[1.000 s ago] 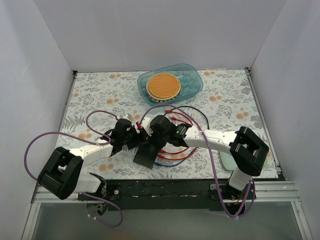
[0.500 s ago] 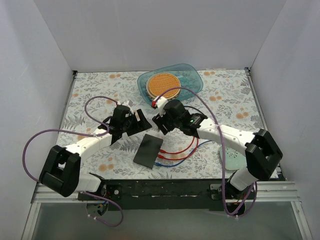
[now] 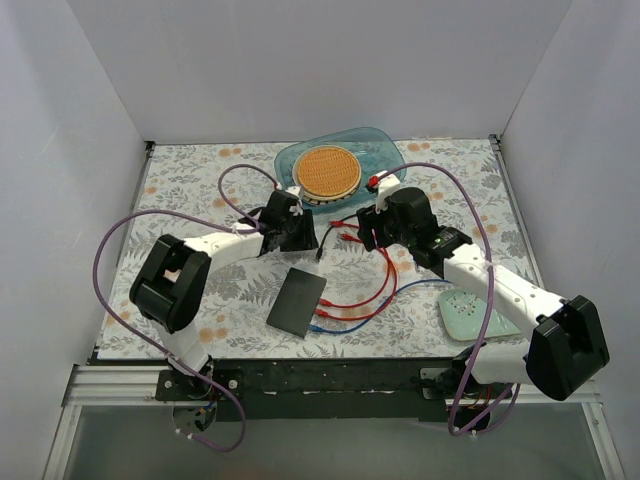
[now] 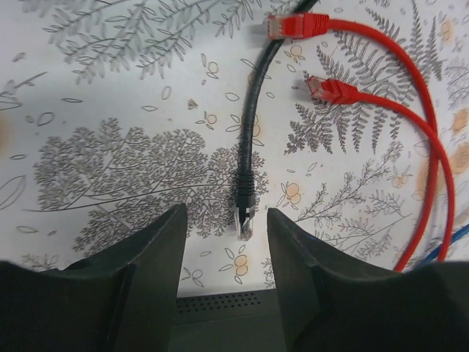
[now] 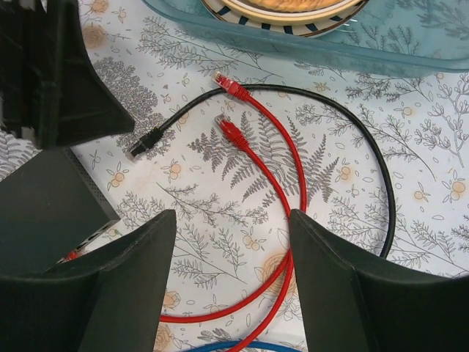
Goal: Insert the plug into the switch port
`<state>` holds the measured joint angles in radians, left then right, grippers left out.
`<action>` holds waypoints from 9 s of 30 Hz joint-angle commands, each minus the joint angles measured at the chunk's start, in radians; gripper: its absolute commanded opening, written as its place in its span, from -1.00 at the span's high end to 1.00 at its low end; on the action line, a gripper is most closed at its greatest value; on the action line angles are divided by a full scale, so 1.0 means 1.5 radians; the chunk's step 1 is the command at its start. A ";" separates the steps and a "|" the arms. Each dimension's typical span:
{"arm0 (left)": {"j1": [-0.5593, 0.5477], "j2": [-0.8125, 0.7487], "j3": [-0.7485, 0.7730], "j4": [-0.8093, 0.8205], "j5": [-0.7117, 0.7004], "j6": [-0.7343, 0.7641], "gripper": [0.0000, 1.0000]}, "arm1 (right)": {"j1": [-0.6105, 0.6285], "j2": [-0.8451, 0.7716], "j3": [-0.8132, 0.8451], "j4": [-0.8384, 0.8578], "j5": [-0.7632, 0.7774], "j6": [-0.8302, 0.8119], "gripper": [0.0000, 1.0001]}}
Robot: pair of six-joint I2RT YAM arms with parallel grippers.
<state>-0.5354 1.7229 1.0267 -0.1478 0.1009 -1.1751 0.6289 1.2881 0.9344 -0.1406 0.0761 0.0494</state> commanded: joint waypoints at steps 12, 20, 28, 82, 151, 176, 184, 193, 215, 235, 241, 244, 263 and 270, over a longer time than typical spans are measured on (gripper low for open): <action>-0.112 0.109 0.115 -0.092 -0.202 0.055 0.12 | -0.026 -0.038 -0.026 0.012 -0.028 0.008 -0.38; -0.135 0.165 0.155 -0.162 -0.286 0.046 0.68 | -0.036 -0.047 -0.031 0.013 -0.029 0.007 -0.37; -0.129 0.125 0.168 -0.207 -0.341 0.041 1.00 | -0.043 -0.066 -0.036 0.011 -0.028 0.005 -0.37; -0.122 0.046 0.056 -0.212 -0.222 0.038 0.31 | -0.044 -0.193 -0.035 0.011 -0.082 -0.056 -0.75; -0.009 -0.205 0.207 -0.262 0.457 0.221 1.00 | 0.054 -0.067 0.043 -0.094 -0.380 -0.265 0.96; 0.026 -0.221 0.188 -0.217 0.490 0.183 1.00 | 0.057 -0.079 0.019 -0.058 -0.328 -0.246 -0.05; 0.026 -0.222 0.173 -0.191 0.552 0.168 1.00 | 0.058 -0.074 -0.014 0.025 -0.344 -0.209 -0.02; 0.027 -0.233 0.161 -0.191 0.515 0.161 0.99 | 0.059 -0.051 -0.019 0.055 -0.338 -0.192 0.97; 0.045 -0.294 0.046 -0.066 0.453 0.123 -0.59 | 0.059 -0.071 -0.018 0.040 -0.331 -0.194 0.97; 0.044 -0.215 0.099 -0.080 0.315 -0.106 -0.52 | 0.222 -0.088 0.000 0.072 0.287 -0.201 0.97; 0.043 -0.187 0.109 -0.039 0.349 -0.140 -0.44 | 0.238 -0.087 0.000 0.077 0.302 -0.209 0.97; 0.035 -0.172 0.126 -0.033 0.356 -0.143 -0.40 | 0.243 -0.083 0.001 0.077 0.307 -0.211 0.97; -0.040 -0.086 0.205 -0.042 0.362 -0.141 0.64 | 0.254 -0.066 0.007 0.071 0.335 -0.209 0.97; -0.045 -0.099 0.200 -0.045 0.335 -0.123 1.00 | 0.254 -0.053 0.015 0.065 0.340 -0.202 0.97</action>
<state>-0.5911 1.6077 1.3064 -0.2024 0.6178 -1.3937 1.0035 1.1995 0.9016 -0.1017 0.5644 -0.2642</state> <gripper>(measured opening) 0.123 0.061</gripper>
